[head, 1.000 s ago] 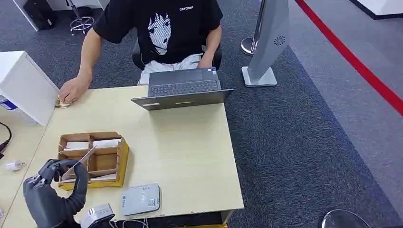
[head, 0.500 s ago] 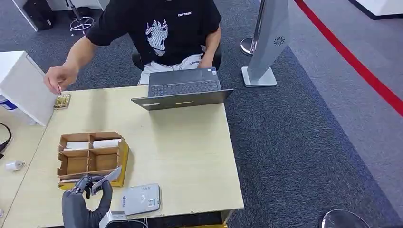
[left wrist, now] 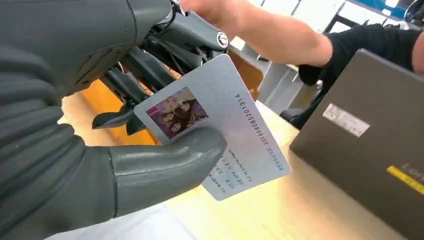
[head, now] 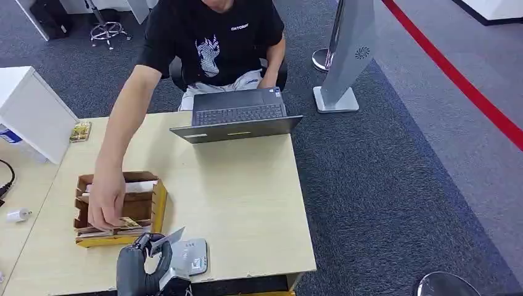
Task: Pass the card to the sensor for recognition and then transmit it.
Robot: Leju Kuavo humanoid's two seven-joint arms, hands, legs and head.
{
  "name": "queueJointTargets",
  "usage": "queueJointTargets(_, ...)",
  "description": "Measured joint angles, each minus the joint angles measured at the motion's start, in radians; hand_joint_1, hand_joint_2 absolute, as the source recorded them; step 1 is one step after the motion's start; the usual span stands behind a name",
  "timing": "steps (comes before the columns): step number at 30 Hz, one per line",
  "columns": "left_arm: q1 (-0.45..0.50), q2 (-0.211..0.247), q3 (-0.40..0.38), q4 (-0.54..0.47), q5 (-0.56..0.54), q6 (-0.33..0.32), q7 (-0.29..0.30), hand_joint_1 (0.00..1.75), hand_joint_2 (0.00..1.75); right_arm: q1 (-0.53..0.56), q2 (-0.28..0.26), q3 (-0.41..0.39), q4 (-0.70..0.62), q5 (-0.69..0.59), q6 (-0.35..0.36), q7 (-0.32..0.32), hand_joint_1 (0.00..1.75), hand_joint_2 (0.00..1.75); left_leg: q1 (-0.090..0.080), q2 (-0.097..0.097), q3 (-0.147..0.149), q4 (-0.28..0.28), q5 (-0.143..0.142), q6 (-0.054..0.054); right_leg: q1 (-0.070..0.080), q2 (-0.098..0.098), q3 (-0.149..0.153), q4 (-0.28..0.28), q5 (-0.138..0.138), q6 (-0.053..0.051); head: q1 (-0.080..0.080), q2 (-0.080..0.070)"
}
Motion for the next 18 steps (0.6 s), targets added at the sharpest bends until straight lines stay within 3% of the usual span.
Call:
queueJointTargets(3, -0.001, -0.004, 0.000, 0.019, 0.000, 0.002, 0.000, 1.75, 1.75, -0.007, 0.003, -0.001, -0.002, 0.013, -0.024, -0.007, 0.00, 1.75, 0.000, 0.000, 0.000, 0.000, 0.000, 0.000, 0.000, 0.000, 0.000, 0.000, 0.000, 0.000, 0.000, 0.000)
queueJointTargets(6, -0.002, -0.005, 0.000, 0.033, 0.000, 0.014, 0.005, 1.75, 1.75, -0.009, 0.016, 0.006, -0.026, 0.116, -0.183, -0.050, 0.00, 1.75, 0.000, 0.000, 0.000, 0.000, 0.000, 0.000, 0.000, 0.000, 0.000, 0.000, 0.000, 0.000, 0.000, 0.000)
queueJointTargets(8, -0.001, -0.005, 0.000, 0.039, -0.006, 0.026, 0.018, 1.75, 1.75, -0.010, 0.025, 0.019, -0.055, 0.182, -0.251, -0.058, 0.00, 1.75, 0.000, 0.000, 0.000, 0.000, 0.000, 0.000, 0.000, 0.000, 0.000, 0.000, 0.000, 0.000, 0.000, 0.000)
queueJointTargets(12, 0.004, -0.003, -0.002, 0.044, -0.010, 0.043, 0.042, 1.75, 1.75, -0.009, 0.044, 0.039, -0.102, 0.256, -0.301, -0.061, 0.00, 1.75, 0.000, 0.000, 0.000, 0.000, 0.000, 0.000, 0.000, 0.000, 0.000, 0.000, 0.000, 0.000, 0.000, 0.000)
queueJointTargets(18, 0.007, 0.002, -0.003, 0.044, -0.015, 0.050, 0.056, 1.75, 1.75, -0.006, 0.060, 0.061, -0.143, 0.286, -0.316, -0.062, 0.00, 1.75, 0.000, 0.000, 0.000, 0.000, 0.000, 0.000, 0.000, 0.000, 0.000, 0.000, 0.000, 0.000, 0.000, 0.000)
